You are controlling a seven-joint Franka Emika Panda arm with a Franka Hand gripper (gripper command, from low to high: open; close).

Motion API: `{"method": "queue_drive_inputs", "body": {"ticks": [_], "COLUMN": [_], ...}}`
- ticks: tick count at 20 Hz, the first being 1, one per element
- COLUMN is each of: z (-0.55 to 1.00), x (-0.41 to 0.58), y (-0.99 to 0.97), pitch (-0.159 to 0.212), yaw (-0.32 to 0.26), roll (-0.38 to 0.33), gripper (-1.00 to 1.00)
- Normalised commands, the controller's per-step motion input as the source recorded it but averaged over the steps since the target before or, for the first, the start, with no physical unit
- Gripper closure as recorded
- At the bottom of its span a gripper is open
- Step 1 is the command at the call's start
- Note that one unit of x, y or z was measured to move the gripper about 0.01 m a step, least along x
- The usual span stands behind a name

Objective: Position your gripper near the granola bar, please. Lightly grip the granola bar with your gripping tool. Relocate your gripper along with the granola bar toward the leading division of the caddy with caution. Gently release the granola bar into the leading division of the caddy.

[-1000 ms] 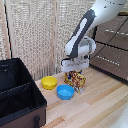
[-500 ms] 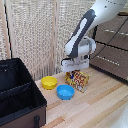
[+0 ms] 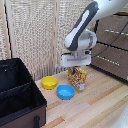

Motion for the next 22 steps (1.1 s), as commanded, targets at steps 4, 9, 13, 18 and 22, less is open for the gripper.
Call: {"method": "queue_drive_inputs", "body": {"ticks": [4,9,13,18,22], "z": [0.77,0.76,0.77,0.85,0.83], "x": [0.181,0.213,0.231,0.29,0.272], "y": [-0.02,0.0,0.0,0.0,0.06], "pitch": [0.08,0.084,0.084,0.072,0.068], "yaw": [-0.237,-0.221,-0.21,-0.2,-0.192], "roll": [0.076,0.079,0.078,0.045,0.043], "gripper": [1.0,1.0,1.0,1.0,1.0]}}
